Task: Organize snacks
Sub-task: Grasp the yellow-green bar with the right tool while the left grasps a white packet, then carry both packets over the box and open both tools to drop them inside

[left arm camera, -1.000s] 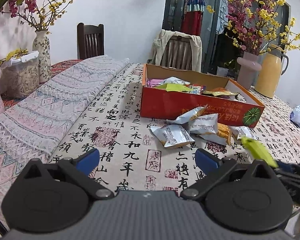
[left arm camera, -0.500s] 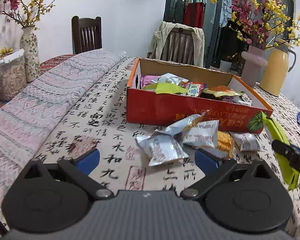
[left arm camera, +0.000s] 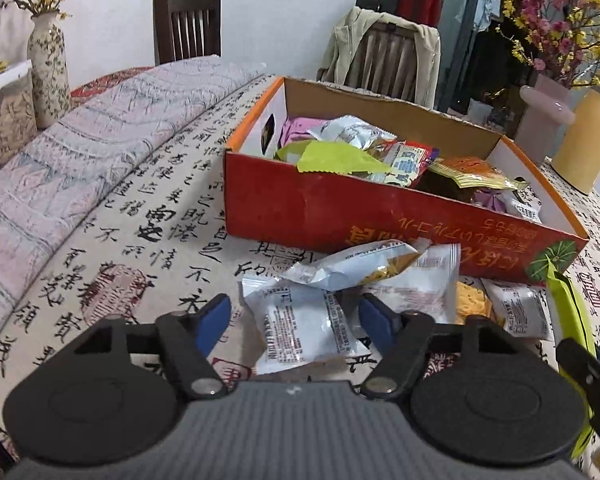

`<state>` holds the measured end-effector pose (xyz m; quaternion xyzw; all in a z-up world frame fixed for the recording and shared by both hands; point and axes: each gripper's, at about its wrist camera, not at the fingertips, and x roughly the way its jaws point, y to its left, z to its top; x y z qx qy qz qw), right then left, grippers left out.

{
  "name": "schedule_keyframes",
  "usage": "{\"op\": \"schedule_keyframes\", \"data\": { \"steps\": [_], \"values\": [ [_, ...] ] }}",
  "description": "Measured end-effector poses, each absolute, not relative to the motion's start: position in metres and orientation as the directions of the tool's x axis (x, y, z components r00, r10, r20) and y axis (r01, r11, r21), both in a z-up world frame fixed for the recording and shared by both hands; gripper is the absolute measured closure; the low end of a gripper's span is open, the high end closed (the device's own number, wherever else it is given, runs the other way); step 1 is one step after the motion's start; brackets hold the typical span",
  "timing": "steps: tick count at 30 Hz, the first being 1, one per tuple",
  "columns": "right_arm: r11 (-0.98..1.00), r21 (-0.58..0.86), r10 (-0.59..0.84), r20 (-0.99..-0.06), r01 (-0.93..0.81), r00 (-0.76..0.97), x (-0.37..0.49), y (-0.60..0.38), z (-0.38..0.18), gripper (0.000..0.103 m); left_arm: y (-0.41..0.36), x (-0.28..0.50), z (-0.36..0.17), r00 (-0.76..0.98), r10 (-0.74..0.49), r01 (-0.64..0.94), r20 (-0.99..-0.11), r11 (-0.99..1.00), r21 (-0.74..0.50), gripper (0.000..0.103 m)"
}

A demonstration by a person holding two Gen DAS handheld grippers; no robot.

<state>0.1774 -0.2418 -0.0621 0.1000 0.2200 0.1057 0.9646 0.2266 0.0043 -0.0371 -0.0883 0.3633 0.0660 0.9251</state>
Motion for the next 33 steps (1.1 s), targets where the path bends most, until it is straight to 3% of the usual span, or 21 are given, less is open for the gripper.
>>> {"op": "schedule_keyframes", "data": {
  "steps": [2, 5, 15, 33],
  "values": [
    [0.956, 0.242, 0.254, -0.4, -0.166, 0.881, 0.177, -0.243, -0.062, 0.07, 0.003, 0.229, -0.04, 0.713, 0.038, -0.172, -0.7, 0.978, -0.121, 0.053],
    [0.954, 0.247, 0.26, -0.394, -0.171, 0.881, 0.175, -0.243, -0.062, 0.07, -0.001, 0.224, -0.04, 0.722, 0.035, -0.154, -0.691, 0.982, -0.11, 0.057],
    [0.949, 0.254, 0.274, -0.378, -0.185, 0.885, 0.17, -0.244, -0.058, 0.07, 0.0, 0.189, -0.028, 0.778, 0.01, -0.085, -0.629, 0.992, -0.09, 0.058],
    [0.961, 0.191, 0.252, -0.289, -0.202, 0.924, 0.175, -0.233, -0.008, 0.07, -0.029, 0.161, 0.045, 0.903, -0.059, 0.037, -0.426, 0.998, -0.059, 0.058]
  ]
}}
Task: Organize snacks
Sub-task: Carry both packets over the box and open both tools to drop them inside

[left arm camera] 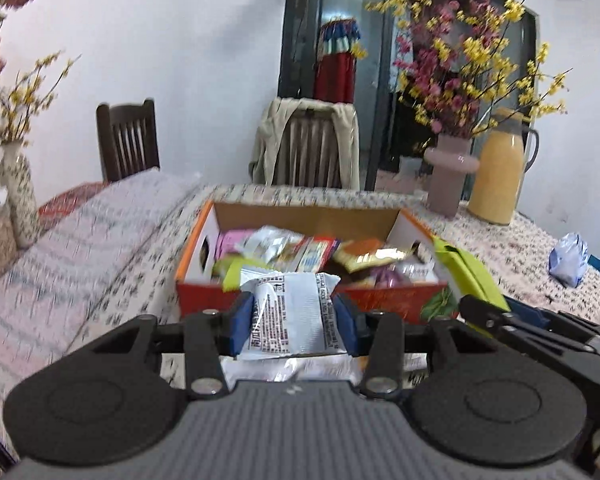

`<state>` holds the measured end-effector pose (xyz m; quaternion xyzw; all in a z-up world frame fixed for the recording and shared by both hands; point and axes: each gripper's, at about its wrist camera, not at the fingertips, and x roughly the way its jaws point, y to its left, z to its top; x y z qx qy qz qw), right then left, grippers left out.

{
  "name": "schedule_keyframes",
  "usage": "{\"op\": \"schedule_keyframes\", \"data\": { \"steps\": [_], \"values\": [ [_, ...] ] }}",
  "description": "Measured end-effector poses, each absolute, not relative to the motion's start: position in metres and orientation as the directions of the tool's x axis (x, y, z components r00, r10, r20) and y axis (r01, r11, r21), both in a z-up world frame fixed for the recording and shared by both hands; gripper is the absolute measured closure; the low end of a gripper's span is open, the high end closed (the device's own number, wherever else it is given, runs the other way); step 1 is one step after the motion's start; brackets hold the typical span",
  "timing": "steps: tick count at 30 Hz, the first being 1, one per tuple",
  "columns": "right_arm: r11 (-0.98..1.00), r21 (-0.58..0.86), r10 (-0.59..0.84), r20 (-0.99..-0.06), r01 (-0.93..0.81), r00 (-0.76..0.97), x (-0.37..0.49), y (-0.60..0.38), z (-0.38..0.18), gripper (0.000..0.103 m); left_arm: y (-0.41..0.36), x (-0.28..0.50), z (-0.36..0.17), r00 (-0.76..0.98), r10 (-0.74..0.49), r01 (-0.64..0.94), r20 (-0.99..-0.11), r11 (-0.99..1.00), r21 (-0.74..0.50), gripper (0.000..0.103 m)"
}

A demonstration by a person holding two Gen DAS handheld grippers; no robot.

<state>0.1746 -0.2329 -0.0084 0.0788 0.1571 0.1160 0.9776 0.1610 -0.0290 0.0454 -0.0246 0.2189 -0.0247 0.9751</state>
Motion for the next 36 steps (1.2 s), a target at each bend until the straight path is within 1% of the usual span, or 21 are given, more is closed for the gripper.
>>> {"op": "schedule_keyframes", "data": {
  "steps": [8, 16, 23, 27, 29, 31, 33, 36],
  "values": [
    [0.973, 0.139, 0.215, -0.25, -0.184, 0.944, 0.208, -0.225, 0.019, 0.07, -0.04, 0.193, 0.066, 0.922, -0.046, 0.036, -0.384, 0.999, -0.033, 0.058],
    [0.979, 0.106, 0.195, -0.256, -0.173, 0.947, 0.254, -0.213, 0.032, 0.07, -0.036, 0.238, 0.07, 0.927, -0.017, 0.002, -0.375, 0.999, -0.039, 0.058],
    [0.984, 0.111, 0.168, -0.281, -0.142, 0.945, 0.301, -0.206, 0.021, 0.07, -0.025, 0.283, 0.058, 0.926, 0.03, -0.049, -0.377, 0.998, -0.04, 0.058],
    [0.985, 0.119, 0.151, -0.278, -0.122, 0.949, 0.316, -0.205, 0.006, 0.07, -0.019, 0.299, 0.037, 0.93, 0.053, -0.078, -0.365, 0.996, -0.054, 0.058],
    [0.988, 0.102, 0.139, -0.287, -0.115, 0.948, 0.319, -0.204, 0.001, 0.07, -0.018, 0.305, 0.031, 0.923, 0.087, -0.104, -0.375, 0.994, -0.025, 0.058],
    [0.987, 0.107, 0.147, -0.295, -0.121, 0.944, 0.321, -0.205, -0.001, 0.07, -0.016, 0.306, 0.03, 0.921, 0.064, -0.085, -0.385, 0.996, -0.04, 0.058],
    [0.987, 0.104, 0.151, -0.299, -0.125, 0.942, 0.321, -0.204, -0.001, 0.07, -0.015, 0.306, 0.029, 0.92, 0.065, -0.086, -0.386, 0.996, -0.038, 0.058],
    [0.988, 0.101, 0.147, -0.318, -0.12, 0.937, 0.321, -0.203, -0.004, 0.069, -0.014, 0.304, 0.027, 0.92, 0.056, -0.081, -0.389, 0.995, -0.05, 0.055]
  ]
}}
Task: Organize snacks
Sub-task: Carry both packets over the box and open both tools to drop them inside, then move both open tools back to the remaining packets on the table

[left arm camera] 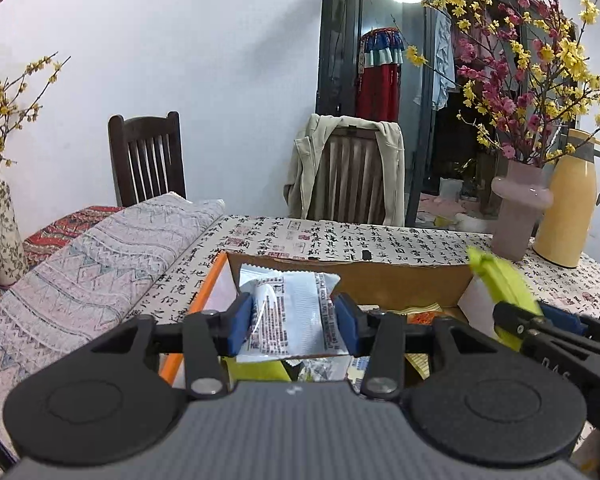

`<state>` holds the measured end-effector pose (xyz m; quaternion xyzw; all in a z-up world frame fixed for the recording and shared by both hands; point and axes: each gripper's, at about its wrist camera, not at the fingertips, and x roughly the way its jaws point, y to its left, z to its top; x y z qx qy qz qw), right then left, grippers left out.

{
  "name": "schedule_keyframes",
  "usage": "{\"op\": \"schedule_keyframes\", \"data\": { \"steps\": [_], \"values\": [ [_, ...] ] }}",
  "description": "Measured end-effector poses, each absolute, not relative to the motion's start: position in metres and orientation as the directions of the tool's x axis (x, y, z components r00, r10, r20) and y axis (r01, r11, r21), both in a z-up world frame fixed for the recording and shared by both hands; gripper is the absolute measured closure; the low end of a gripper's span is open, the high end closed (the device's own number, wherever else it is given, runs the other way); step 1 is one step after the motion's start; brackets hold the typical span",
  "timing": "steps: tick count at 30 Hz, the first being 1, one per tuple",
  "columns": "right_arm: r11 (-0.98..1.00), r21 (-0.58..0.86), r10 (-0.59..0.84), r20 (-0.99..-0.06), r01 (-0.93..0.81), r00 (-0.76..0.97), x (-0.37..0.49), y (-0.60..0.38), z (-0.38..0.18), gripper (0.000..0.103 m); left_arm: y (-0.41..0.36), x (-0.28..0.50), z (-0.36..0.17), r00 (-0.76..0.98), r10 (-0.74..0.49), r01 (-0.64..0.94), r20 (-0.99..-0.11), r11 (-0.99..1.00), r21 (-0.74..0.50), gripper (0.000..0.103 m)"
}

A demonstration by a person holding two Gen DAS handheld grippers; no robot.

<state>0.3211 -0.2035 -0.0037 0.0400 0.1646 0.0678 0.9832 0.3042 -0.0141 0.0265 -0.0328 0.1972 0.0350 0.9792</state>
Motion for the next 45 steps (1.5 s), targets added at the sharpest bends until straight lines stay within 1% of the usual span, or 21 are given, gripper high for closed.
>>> {"op": "schedule_keyframes", "data": {
  "steps": [1, 2, 3, 5, 6, 7, 11, 18, 23, 26, 34, 45],
  "values": [
    [0.988, 0.102, 0.144, -0.325, -0.117, 0.935, 0.321, -0.204, -0.005, 0.068, -0.013, 0.304, 0.026, 0.92, 0.048, -0.075, -0.389, 0.996, -0.054, 0.053],
    [0.988, 0.105, 0.142, -0.331, -0.114, 0.933, 0.322, -0.204, -0.005, 0.062, -0.013, 0.303, 0.026, 0.92, 0.046, -0.075, -0.39, 0.995, -0.059, 0.041],
    [0.988, 0.111, 0.141, -0.338, -0.11, 0.93, 0.323, -0.205, -0.006, 0.055, -0.013, 0.302, 0.026, 0.921, 0.052, -0.082, -0.387, 0.995, -0.062, 0.021],
    [0.987, 0.125, 0.135, -0.34, -0.097, 0.931, 0.323, -0.208, -0.007, 0.014, -0.012, 0.299, 0.027, 0.929, 0.076, -0.105, -0.361, 0.993, -0.061, 0.003],
    [0.987, 0.13, 0.129, -0.338, -0.089, 0.932, 0.322, -0.209, -0.008, 0.006, -0.011, 0.298, 0.028, 0.932, 0.083, -0.112, -0.352, 0.992, -0.064, 0.0],
    [0.988, 0.134, 0.123, -0.334, -0.082, 0.935, 0.321, -0.21, -0.007, 0.0, -0.01, 0.297, 0.029, 0.934, 0.083, -0.114, -0.348, 0.991, -0.069, 0.0],
    [0.988, 0.144, 0.103, -0.337, -0.057, 0.936, 0.322, -0.213, -0.009, 0.0, -0.01, 0.295, 0.029, 0.931, 0.087, -0.12, -0.355, 0.99, -0.072, 0.0],
    [0.989, 0.135, 0.098, -0.322, -0.057, 0.942, 0.316, -0.213, -0.003, 0.0, -0.009, 0.284, 0.042, 0.937, 0.093, -0.13, -0.336, 0.988, -0.088, 0.0],
    [0.99, 0.127, 0.105, -0.303, -0.069, 0.947, 0.295, -0.217, 0.011, 0.0, -0.009, 0.256, 0.06, 0.954, 0.086, -0.119, -0.287, 0.988, -0.101, 0.0],
    [0.991, 0.108, 0.111, -0.3, -0.082, 0.947, 0.278, -0.22, 0.013, 0.0, -0.007, 0.243, 0.064, 0.955, 0.076, -0.11, -0.288, 0.988, -0.104, 0.0],
    [0.993, 0.074, 0.117, -0.375, -0.096, 0.92, 0.234, -0.228, -0.007, 0.0, 0.004, 0.209, 0.049, 0.941, 0.07, -0.103, -0.332, 0.991, -0.084, 0.0],
    [0.99, 0.083, 0.143, -0.48, -0.118, 0.865, 0.191, -0.236, -0.047, 0.0, 0.023, 0.178, 0.001, 0.902, 0.07, -0.097, -0.425, 0.994, -0.042, 0.0]
  ]
}}
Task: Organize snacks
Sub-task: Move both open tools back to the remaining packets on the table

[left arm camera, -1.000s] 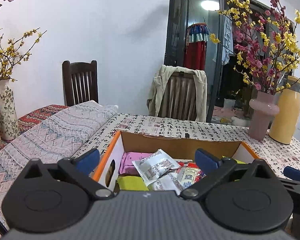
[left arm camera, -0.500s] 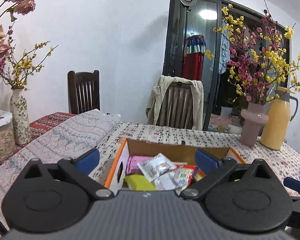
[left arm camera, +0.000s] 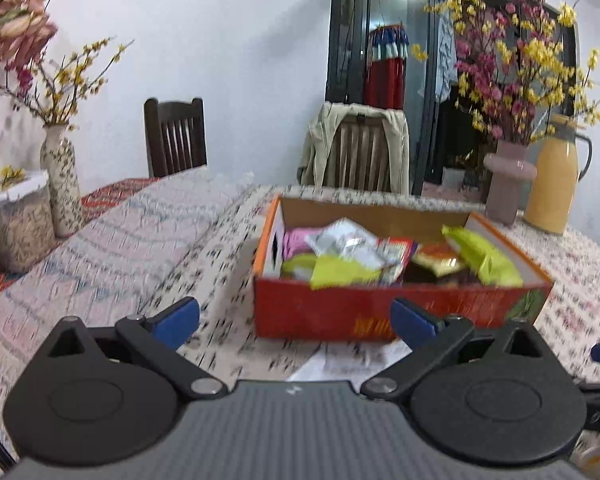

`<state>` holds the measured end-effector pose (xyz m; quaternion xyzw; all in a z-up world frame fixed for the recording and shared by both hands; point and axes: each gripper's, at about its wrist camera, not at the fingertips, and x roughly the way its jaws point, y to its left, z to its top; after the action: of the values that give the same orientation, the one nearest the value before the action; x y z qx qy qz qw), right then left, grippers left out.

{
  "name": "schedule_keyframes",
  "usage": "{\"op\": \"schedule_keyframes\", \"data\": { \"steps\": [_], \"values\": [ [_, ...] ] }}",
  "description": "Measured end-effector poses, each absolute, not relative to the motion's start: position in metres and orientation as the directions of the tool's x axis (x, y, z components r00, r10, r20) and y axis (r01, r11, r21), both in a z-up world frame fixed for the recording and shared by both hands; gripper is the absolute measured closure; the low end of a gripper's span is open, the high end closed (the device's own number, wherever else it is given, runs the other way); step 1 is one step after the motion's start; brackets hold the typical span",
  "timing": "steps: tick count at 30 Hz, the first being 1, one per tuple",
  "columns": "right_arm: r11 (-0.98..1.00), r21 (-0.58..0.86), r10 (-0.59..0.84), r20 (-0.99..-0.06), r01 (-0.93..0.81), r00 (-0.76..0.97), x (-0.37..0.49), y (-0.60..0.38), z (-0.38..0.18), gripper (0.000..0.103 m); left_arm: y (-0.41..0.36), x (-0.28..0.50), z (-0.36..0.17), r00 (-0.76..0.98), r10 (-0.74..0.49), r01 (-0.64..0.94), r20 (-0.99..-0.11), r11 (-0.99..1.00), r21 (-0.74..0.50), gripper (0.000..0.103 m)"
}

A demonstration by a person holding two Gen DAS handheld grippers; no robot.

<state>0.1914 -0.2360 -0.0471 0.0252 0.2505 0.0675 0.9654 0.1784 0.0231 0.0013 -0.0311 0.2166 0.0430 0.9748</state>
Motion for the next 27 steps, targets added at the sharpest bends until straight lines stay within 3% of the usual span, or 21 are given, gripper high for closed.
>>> {"op": "schedule_keyframes", "data": {
  "steps": [9, 27],
  "values": [
    [0.981, 0.154, 0.175, -0.475, -0.114, 0.862, 0.182, -0.246, -0.059, 0.0, 0.035, 0.174, -0.036, 0.89, 0.121, -0.139, -0.44, 0.99, -0.008, 0.0],
    [0.98, 0.164, 0.178, -0.498, -0.11, 0.849, 0.187, -0.247, -0.062, 0.0, 0.045, 0.171, -0.036, 0.906, 0.058, -0.107, -0.419, 0.99, -0.095, 0.0]
  ]
}}
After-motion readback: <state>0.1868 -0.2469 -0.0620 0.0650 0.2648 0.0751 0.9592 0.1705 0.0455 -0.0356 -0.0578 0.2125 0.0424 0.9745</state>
